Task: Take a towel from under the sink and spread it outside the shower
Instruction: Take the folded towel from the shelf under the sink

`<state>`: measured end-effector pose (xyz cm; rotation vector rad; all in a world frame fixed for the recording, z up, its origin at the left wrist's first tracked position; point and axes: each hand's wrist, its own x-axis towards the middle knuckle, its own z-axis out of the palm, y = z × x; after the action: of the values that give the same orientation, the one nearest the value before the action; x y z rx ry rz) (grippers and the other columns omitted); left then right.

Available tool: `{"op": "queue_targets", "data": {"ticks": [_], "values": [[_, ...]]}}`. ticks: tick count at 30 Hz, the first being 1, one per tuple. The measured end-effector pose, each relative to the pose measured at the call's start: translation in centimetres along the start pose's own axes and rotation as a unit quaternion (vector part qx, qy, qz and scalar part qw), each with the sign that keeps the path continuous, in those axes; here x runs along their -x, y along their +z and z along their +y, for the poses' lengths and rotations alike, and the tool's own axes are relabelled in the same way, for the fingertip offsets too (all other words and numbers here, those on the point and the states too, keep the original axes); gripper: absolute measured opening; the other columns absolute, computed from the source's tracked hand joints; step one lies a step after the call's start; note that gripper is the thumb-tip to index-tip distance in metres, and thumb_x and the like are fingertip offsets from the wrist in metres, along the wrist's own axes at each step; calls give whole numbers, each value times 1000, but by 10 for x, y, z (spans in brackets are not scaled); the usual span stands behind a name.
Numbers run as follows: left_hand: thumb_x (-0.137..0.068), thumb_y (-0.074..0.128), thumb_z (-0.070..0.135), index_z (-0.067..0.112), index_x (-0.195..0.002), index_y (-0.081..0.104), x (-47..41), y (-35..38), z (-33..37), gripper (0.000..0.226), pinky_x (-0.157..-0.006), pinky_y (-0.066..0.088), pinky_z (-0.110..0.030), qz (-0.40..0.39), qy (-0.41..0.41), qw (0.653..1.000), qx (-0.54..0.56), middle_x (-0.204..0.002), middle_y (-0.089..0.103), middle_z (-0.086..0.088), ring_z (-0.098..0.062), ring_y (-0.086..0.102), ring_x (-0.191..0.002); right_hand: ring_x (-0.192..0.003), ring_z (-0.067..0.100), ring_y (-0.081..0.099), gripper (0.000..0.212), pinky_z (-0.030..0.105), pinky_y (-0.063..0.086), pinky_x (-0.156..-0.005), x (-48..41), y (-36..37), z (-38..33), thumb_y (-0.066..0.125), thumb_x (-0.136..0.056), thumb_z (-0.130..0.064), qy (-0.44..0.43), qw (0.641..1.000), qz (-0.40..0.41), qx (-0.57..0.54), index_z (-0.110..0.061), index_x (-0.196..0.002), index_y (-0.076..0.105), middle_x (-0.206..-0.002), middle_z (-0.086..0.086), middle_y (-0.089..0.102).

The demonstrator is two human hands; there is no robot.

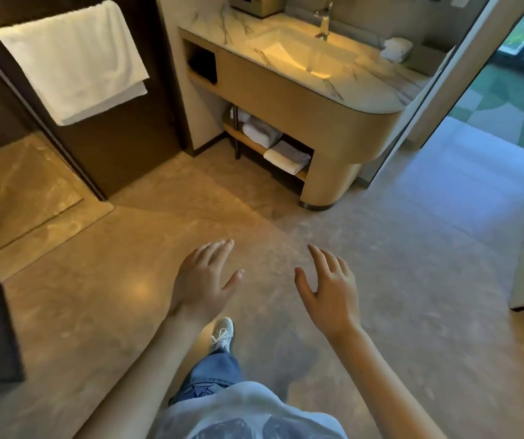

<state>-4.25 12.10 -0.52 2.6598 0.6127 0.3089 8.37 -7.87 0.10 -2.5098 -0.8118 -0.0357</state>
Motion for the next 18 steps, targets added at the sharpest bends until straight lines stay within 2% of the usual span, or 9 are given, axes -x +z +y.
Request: {"op": "queue_targets", "data": {"ticks": [7, 14, 18], "values": [[-88, 40, 51, 12, -137, 53, -68, -11, -73, 63, -103, 43, -41, -23, -32, 999, -5, -134, 58, -9, -27, 52, -123, -120, 25, 54, 50, 41, 45, -99, -83, 57, -36, 56, -94, -40, -20, 1000, -13, 2, -12, -136, 54, -132, 4, 60], [-89, 35, 54, 14, -140, 50, -166, -37, -135, 67, -104, 39, -39, -42, 8, 999, -23, -138, 55, -8, -26, 47, -129, -122, 23, 53, 52, 41, 46, -100, -183, 94, -77, 53, -94, -43, 1, 1000, 7, 14, -15, -137, 52, -133, 2, 60], [-92, 31, 57, 21, -146, 40, -224, -44, -159, 66, -109, 34, -37, -51, 28, 998, -38, -147, 46, -3, -21, 37, -137, -121, 23, 54, 51, 42, 48, -100, -229, 101, -88, 54, -94, -43, 24, 999, 26, 21, -16, -137, 53, -131, 3, 61]]}}
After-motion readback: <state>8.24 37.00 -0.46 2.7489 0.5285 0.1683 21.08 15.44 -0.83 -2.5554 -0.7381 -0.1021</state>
